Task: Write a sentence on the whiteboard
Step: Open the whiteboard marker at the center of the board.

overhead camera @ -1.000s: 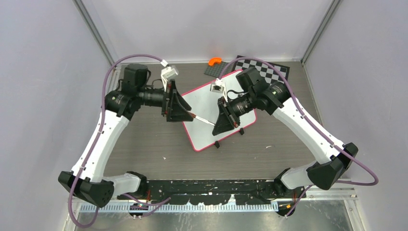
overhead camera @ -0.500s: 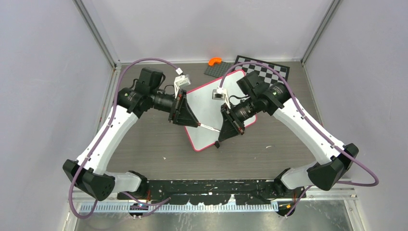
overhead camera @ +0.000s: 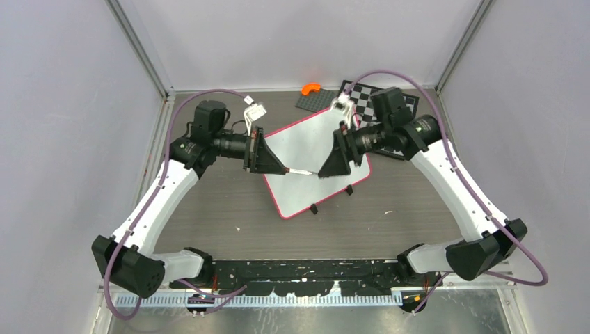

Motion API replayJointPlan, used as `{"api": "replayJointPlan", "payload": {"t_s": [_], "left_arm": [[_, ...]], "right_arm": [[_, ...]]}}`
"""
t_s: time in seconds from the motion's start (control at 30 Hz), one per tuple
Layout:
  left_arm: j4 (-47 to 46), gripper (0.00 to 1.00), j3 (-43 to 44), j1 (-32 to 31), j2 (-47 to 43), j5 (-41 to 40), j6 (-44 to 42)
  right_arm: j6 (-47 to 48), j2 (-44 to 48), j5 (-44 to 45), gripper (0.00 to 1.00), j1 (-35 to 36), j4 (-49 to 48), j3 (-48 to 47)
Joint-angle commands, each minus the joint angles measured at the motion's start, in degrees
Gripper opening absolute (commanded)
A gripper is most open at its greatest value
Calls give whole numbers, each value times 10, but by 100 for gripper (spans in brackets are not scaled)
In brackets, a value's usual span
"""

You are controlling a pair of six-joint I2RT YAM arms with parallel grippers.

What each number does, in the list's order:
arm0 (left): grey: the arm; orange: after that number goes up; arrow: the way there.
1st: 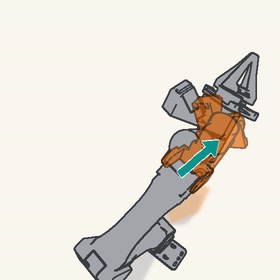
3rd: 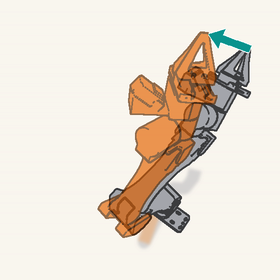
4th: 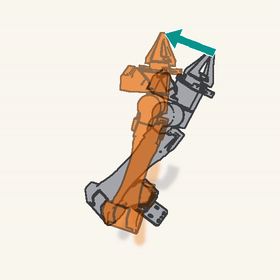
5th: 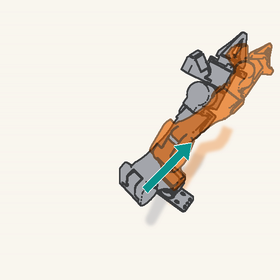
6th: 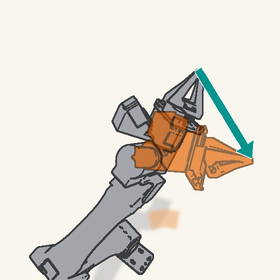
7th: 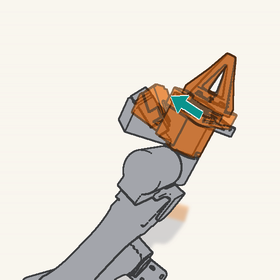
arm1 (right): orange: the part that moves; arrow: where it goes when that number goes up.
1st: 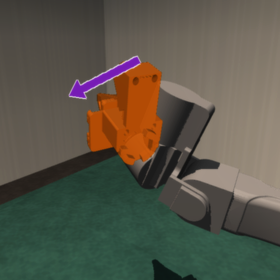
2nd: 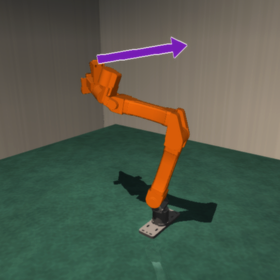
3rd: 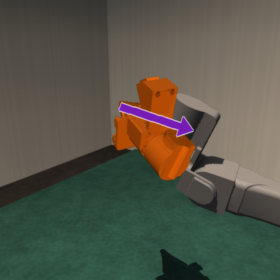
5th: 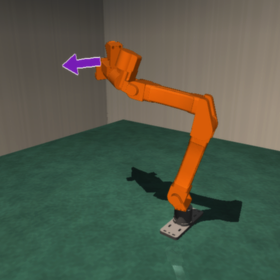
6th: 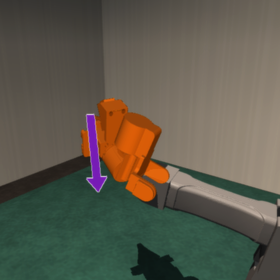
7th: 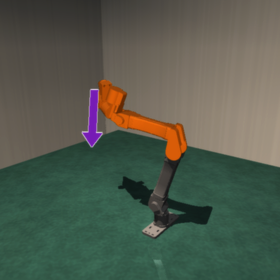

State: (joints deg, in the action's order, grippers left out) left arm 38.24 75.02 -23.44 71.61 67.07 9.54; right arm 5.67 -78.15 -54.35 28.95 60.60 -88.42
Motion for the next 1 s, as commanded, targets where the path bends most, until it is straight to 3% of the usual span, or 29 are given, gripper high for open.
{"api": "replayJointPlan", "payload": {"t_s": [0.0, 0.13, 0.23, 0.37, 0.73, 0.97], "left_arm": [[-315, 0, -73, 44, -39, 4, 261], [-480, 0, -104, 51, -39, -8, 390], [-531, 0, -117, 53, -35, -16, 436], [-530, 0, -124, 56, -30, -34, 444], [-514, 0, -120, 56, -24, -47, 439], [-514, 0, -122, 56, -21, -34, 437]], "right_arm": [[-206, 46, -13, 74, -49, -241, 36], [-346, 38, -26, 69, -54, -371, 67], [-427, 30, -26, 66, -54, -454, 88], [-534, 15, -51, 61, -51, -575, 115], [-541, 14, -63, 43, -32, -590, 121], [-501, 13, -70, 35, -24, -547, 114]]}}
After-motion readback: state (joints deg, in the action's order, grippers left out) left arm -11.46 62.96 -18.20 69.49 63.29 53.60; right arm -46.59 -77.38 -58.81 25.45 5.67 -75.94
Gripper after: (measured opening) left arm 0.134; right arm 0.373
